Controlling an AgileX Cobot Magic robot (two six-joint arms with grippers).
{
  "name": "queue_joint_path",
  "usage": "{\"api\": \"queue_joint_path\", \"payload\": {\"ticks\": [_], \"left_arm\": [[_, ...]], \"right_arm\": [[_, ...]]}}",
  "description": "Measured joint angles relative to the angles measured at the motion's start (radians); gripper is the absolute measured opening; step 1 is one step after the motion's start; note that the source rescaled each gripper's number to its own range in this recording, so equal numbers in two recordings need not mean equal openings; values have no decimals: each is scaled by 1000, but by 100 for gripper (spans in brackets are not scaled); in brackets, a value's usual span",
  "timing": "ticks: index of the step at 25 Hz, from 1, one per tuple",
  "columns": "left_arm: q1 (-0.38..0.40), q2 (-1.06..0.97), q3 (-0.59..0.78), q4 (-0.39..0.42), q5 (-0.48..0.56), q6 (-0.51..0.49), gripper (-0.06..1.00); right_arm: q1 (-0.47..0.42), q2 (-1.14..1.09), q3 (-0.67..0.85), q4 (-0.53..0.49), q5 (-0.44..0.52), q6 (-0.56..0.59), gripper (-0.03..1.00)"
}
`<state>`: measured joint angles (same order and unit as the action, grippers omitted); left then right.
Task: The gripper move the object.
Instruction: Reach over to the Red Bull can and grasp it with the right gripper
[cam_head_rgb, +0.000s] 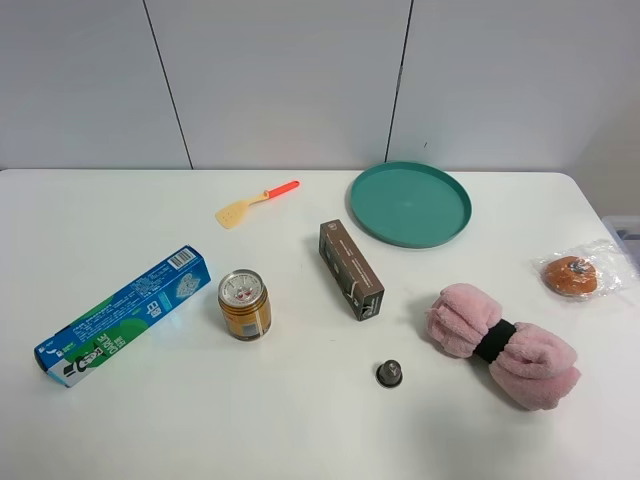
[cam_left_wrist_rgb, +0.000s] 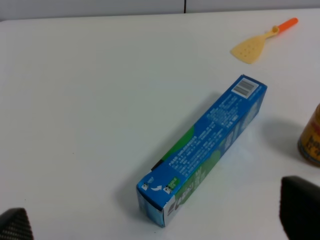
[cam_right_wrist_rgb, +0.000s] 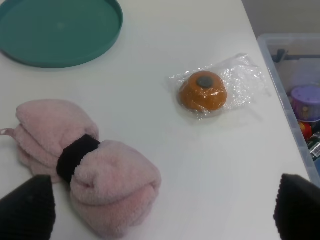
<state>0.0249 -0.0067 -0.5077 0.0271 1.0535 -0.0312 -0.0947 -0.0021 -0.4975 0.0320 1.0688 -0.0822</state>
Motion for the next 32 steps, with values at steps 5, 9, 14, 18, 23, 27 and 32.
{"api": "queue_joint_path", "payload": {"ticks": [5, 9, 14, 18, 23, 27, 32], "left_arm": [[0, 0, 0, 0, 0, 0, 100], [0, 0, 0, 0, 0, 0, 100], [0, 0, 0, 0, 0, 0, 100], [0, 0, 0, 0, 0, 0, 100], [0, 0, 0, 0, 0, 0, 100], [0, 0, 0, 0, 0, 0, 100], [0, 0, 0, 0, 0, 0, 100]], "right_arm": [[0, 0, 0, 0, 0, 0, 64], [0, 0, 0, 0, 0, 0, 64], [0, 3, 0, 14, 0, -14, 64], [0, 127, -59, 47, 9, -78, 64], [0, 396, -269, 123, 9, -177, 64], [0, 650, -432, 219, 11, -263, 64], [20, 961, -611, 295, 35, -387, 64]]}}
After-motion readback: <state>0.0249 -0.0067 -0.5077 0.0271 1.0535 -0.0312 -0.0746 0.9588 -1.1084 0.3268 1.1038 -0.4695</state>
